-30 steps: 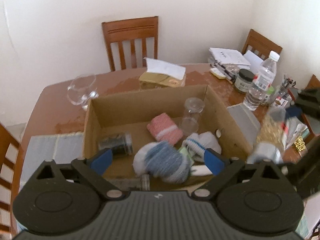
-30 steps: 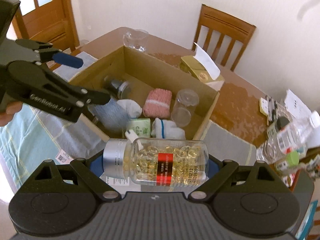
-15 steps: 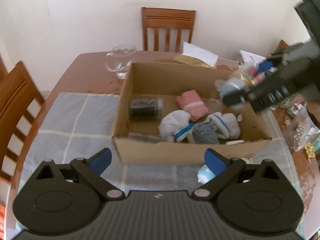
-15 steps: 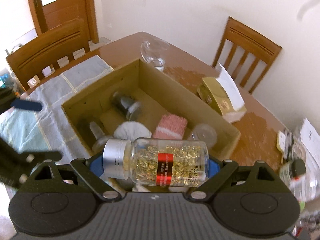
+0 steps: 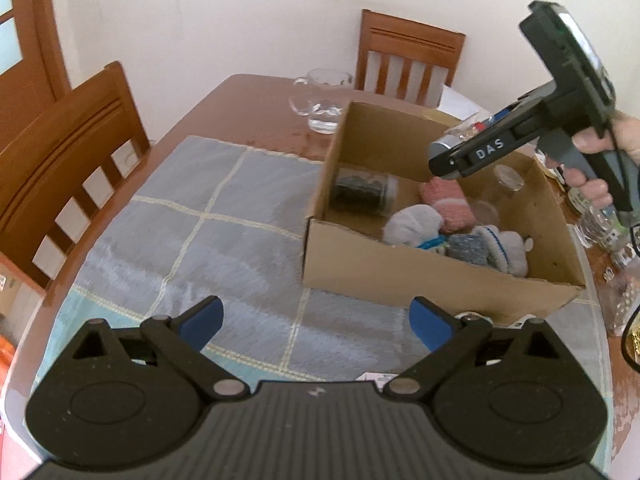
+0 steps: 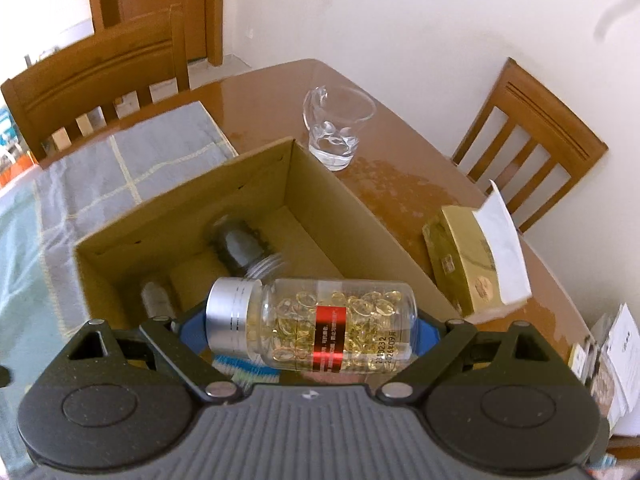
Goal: Organize objects
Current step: 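Lower the capsule bottle into the box and open the right tool, then withdraw both tools from the box toward the items on the towel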
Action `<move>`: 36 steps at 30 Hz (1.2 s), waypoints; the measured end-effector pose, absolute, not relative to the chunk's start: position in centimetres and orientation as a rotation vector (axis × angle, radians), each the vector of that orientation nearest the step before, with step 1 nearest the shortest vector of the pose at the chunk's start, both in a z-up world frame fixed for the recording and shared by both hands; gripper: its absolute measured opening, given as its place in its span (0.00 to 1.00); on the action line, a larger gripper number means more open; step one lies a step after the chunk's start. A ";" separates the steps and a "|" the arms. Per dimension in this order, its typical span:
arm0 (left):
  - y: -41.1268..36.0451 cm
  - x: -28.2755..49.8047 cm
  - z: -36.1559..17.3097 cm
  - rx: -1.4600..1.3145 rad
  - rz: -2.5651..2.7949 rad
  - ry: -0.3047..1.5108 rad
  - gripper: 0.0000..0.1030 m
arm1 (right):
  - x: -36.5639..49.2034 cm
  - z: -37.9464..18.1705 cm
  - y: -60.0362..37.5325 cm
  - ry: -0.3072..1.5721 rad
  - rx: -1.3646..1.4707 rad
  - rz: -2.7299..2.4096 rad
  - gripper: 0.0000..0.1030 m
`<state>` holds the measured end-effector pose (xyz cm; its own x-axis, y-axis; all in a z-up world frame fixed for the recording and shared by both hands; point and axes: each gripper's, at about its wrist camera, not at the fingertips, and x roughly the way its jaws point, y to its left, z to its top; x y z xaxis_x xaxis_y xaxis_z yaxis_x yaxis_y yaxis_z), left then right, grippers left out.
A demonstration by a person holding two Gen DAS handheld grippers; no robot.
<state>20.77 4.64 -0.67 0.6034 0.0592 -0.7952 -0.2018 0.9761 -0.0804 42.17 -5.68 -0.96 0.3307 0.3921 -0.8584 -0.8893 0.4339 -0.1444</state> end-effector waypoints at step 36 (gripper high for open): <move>3.3 20.1 -3.3 -0.015 0.089 0.965 0.96 | 33.7 -0.6 -13.7 0.853 -0.609 0.793 1.00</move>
